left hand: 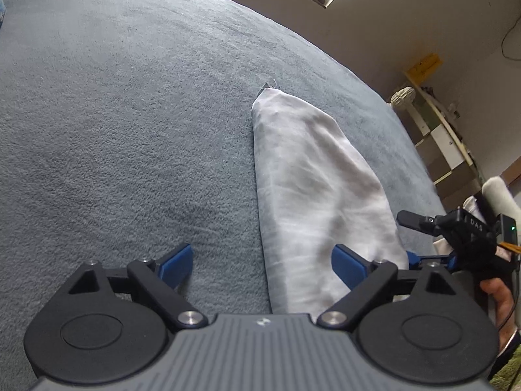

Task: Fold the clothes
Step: 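Lower the left gripper onto the shirt strip end and pinch it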

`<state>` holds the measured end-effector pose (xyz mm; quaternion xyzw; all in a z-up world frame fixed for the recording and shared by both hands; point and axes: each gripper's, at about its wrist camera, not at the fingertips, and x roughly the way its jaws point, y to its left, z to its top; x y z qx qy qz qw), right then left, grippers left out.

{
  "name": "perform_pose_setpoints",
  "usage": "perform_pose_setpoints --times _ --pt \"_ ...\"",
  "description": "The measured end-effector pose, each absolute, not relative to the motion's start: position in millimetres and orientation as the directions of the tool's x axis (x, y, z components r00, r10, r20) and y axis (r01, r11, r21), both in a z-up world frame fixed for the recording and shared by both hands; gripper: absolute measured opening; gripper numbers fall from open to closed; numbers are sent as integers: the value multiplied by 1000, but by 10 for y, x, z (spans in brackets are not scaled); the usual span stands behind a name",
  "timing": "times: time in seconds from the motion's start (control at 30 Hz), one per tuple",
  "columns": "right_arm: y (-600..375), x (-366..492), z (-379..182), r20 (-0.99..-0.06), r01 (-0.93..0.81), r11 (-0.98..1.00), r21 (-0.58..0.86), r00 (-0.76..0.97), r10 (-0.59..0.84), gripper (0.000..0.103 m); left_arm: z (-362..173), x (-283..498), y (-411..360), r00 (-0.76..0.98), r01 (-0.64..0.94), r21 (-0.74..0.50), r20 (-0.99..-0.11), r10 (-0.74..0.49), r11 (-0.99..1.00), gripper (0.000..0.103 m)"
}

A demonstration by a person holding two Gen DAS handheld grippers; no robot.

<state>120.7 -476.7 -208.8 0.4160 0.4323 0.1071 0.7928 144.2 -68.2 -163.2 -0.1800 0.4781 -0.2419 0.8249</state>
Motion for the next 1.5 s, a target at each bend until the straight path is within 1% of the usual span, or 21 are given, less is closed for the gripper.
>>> perform_pose_setpoints --times 0.1,0.2,0.23,0.27,0.43,0.57,0.67,0.77,0.8,0.87,0.9,0.93,1.0,1.1,1.17,1.2,1.23,1.3,1.33,1.4,1.5 --pt "-4744 1305 -2131 -583 178 609 773 577 571 86 -1676 1520 -679 419 224 -559 -684 -597 798 84" --pt "-4695 1403 -2161 -567 157 592 791 551 612 94 -1723 1592 -710 413 228 -582 -669 -618 781 84" --pt "-4676 1439 -2167 -562 150 587 795 544 623 99 -1730 1615 -742 411 234 -584 -665 -624 777 84" --pt "-4658 1476 -2171 -556 143 581 801 538 634 102 -1735 1638 -780 407 246 -583 -663 -629 774 83" --pt "-4570 1628 -2156 -536 105 571 814 514 670 103 -1772 1732 -910 382 264 -602 -652 -654 754 67" --pt "-4495 1687 -2142 -514 63 561 825 498 698 102 -1813 1804 -931 360 265 -624 -643 -676 735 60" --pt "-4452 1760 -2164 -491 50 539 841 487 722 97 -1859 1899 -961 339 252 -654 -631 -698 714 57" --pt "-4436 1814 -2196 -473 46 516 855 476 741 93 -1901 1950 -954 326 239 -673 -624 -710 700 51" --pt "-4447 1806 -2210 -472 50 511 858 470 746 90 -1915 1962 -947 322 233 -679 -622 -714 696 48" --pt "-4469 1790 -2236 -468 59 500 864 459 755 75 -1950 1975 -923 313 218 -693 -618 -721 688 41" --pt "-4480 1782 -2249 -467 63 495 866 453 759 65 -1972 1982 -913 307 208 -700 -616 -726 683 39" --pt "-4491 1774 -2263 -465 67 490 869 448 764 57 -1995 1991 -908 301 198 -709 -613 -730 677 38" --pt "-4513 1758 -2289 -461 75 479 874 436 773 48 -2026 2023 -910 290 180 -723 -609 -739 667 38" --pt "-4545 1734 -2329 -455 88 464 882 419 786 47 -2051 2060 -944 274 160 -741 -601 -751 652 35" --pt "-4567 1717 -2356 -451 97 453 886 408 794 44 -2076 2070 -954 269 150 -748 -599 -755 647 32" --pt "-4578 1709 -2369 -449 102 448 888 402 798 39 -2091 2071 -944 263 142 -753 -597 -758 643 28" --pt "-4589 1701 -2382 -446 106 443 890 396 802 30 -2105 2073 -934 258 134 -758 -596 -761 639 24" --pt "-4597 1686 -2401 -443 112 435 893 384 810 17 -2130 2067 -887 245 115 -770 -591 -769 628 21" --pt "-4591 1675 -2396 -441 111 434 894 380 813 13 -2141 2074 -879 239 104 -778 -585 -775 619 19" --pt "-4587 1649 -2357 -436 97 434 896 383 814 11 -2155 2105 -873 232 87 -797 -568 -790 598 13" --pt "-4588 1609 -2287 -425 78 431 899 391 817 9 -2121 2113 -863 233 80 -818 -540 -809 570 10"
